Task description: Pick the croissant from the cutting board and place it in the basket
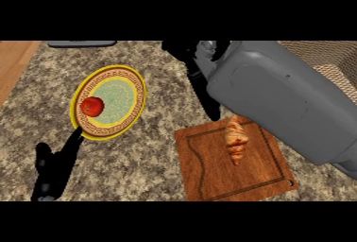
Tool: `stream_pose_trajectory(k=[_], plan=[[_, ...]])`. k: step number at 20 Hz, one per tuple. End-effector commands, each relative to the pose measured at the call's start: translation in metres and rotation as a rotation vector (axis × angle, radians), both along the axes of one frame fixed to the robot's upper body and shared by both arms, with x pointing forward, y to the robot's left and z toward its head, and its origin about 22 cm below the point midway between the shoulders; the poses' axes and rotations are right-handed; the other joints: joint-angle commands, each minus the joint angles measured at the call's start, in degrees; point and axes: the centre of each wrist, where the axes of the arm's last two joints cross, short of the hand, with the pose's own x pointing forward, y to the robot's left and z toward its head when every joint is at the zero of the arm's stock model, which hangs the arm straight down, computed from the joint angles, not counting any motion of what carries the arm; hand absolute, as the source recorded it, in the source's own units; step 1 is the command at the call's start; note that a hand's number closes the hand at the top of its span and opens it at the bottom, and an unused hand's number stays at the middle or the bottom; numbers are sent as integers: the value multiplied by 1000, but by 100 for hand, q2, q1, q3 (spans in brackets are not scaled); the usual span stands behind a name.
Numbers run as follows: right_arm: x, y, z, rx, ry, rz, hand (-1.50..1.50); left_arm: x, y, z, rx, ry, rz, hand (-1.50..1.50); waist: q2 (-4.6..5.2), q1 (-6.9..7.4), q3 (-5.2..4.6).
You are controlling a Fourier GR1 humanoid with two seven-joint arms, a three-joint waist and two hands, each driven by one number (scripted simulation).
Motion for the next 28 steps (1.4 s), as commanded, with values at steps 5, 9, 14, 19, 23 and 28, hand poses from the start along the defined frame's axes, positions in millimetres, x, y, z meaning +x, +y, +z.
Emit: stream_pose_trajectory(k=[5,9,14,19,23,28], plan=[[-20,-6,-36,-69,23,-77,-150,-17,2,-12,-34,131,30,0,33,-29,-47],[-28,-14,-62,-46,30,-78,-150,-9,-14,-16,-36,129,20,0,74,-9,-48],[-30,-16,-89,-43,10,-111,-150,-18,-8,-13,-44,121,-5,0,99,118,-49],[-37,-37,-125,-131,42,-121,-150,-23,-12,-18,-45,121,-14,0,98,95,-51],[-30,-58,-122,-137,47,-129,-150,-10,-17,-15,-29,118,2,0,107,95,-50],[-46,-69,-163,-124,38,-138,-150,-23,-6,-19,-34,131,-1,0,110,134,-47]])
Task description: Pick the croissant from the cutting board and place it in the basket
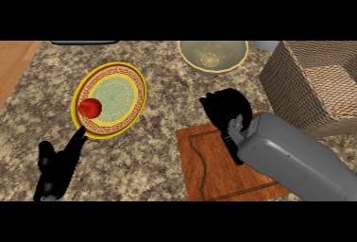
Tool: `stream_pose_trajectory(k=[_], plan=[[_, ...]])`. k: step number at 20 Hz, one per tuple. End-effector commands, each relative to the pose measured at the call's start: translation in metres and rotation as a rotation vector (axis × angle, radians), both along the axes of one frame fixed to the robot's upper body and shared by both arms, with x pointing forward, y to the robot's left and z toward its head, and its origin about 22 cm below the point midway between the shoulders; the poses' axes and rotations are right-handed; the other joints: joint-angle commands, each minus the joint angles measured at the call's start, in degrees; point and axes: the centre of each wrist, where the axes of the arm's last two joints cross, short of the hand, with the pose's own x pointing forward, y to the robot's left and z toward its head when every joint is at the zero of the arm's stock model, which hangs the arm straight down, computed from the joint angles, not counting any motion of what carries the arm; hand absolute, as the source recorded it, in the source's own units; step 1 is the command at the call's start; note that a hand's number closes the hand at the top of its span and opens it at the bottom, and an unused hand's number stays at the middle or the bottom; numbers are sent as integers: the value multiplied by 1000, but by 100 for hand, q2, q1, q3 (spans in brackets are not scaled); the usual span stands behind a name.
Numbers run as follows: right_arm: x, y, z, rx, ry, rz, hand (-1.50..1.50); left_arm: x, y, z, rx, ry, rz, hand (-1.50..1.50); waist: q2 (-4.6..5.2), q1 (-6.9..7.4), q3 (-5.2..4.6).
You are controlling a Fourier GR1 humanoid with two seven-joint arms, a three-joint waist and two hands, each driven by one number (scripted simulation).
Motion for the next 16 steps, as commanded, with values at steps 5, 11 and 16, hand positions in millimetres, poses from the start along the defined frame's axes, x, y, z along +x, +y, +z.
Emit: stream_pose_trajectory(k=[5,11,16], plan=[[-4,-13,-14,-12,-34,-33,-150,-5,-18,-16,3,94,-1,0,46,32,-62],[-16,-24,-41,0,-31,-28,-150,-30,-4,-18,-14,113,7,0,34,53,-60],[-19,-6,-61,6,-30,-32,-150,-14,-3,-5,-9,99,2,0,40,63,-61]])
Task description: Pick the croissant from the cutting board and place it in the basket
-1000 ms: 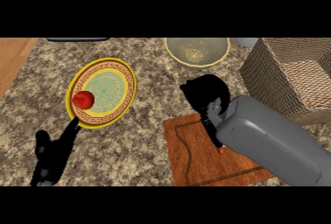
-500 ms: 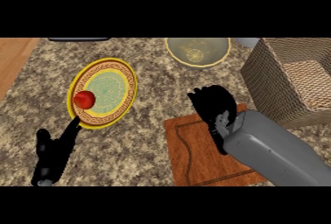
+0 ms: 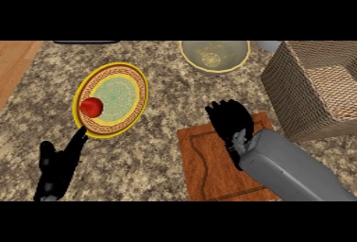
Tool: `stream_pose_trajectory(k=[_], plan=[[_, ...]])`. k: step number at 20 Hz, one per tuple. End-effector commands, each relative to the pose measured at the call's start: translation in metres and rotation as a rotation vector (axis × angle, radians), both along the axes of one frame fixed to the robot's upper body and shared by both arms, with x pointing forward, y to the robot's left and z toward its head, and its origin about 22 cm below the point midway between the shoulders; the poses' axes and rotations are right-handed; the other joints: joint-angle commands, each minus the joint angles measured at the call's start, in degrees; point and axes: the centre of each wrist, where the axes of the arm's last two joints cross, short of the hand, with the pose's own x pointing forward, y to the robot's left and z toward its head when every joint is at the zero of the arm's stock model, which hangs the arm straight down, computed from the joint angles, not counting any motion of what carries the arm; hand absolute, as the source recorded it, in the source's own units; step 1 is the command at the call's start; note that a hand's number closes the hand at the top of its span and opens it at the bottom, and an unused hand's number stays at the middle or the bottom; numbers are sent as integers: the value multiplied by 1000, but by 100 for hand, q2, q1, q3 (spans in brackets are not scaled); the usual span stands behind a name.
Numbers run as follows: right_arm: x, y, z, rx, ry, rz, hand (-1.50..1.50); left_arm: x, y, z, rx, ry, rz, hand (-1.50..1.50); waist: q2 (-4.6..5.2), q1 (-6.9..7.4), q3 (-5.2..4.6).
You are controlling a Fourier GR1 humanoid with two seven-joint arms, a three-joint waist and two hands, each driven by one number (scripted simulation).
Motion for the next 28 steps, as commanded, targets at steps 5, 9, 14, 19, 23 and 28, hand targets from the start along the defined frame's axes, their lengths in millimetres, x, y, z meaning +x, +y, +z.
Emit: stream_pose_trajectory(k=[5,9,14,19,23,28], plan=[[6,-1,-32,-38,14,-18,-150,-22,2,-23,-33,103,-5,0,40,20,-66],[8,-10,-21,-116,52,-26,-150,-18,6,-17,-37,109,12,0,23,-24,-68],[4,-5,-55,-116,37,-42,-150,-16,6,-36,-19,112,16,0,45,-9,-68],[15,-33,-48,-81,34,-27,-150,-11,5,-23,-23,124,15,0,41,-13,-65],[17,-35,-71,-98,43,-43,-150,-16,4,-16,-33,101,0,0,45,23,-63],[7,-27,-59,-102,50,-21,150,-22,2,-24,-36,125,13,0,31,-6,-66]])
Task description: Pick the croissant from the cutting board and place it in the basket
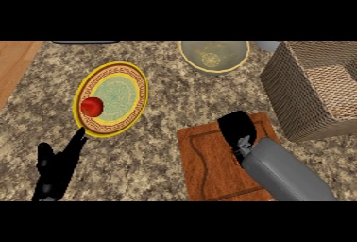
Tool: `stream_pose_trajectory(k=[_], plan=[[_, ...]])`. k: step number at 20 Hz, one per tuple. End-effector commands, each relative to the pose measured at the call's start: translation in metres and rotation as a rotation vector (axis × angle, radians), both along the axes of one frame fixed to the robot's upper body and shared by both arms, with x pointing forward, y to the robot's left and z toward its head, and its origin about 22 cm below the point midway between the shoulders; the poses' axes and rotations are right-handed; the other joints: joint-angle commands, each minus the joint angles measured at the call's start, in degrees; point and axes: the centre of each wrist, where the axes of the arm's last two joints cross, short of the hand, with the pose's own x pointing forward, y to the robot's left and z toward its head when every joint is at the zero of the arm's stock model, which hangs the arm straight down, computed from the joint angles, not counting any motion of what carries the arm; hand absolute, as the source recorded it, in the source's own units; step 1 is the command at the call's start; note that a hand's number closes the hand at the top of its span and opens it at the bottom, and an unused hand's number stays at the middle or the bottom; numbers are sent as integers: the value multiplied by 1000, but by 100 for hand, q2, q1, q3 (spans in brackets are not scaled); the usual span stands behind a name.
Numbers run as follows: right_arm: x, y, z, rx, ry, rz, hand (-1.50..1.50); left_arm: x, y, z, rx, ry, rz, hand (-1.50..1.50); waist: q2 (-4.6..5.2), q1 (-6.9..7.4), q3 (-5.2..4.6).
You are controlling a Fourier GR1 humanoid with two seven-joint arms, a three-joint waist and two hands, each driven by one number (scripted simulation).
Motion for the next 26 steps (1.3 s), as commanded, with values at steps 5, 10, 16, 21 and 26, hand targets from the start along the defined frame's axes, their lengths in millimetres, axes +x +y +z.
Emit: stream_pose_trajectory(k=[5,10,16,21,26], plan=[[-7,-4,-18,-38,-33,160,150,-7,-15,-19,-3,94,17,0,52,28,-66],[-14,-19,-13,17,-81,144,150,-22,-5,-26,4,109,20,0,35,-25,-67],[-96,-32,-27,387,-192,9,150,-29,8,-17,-10,126,78,0,-37,-365,-56],[-132,-38,1,412,-313,4,150,-29,-1,-16,-7,126,60,0,4,-142,-67],[-143,-37,35,771,-457,-119,150,-22,-2,-17,-12,108,61,0,8,-232,-61]])
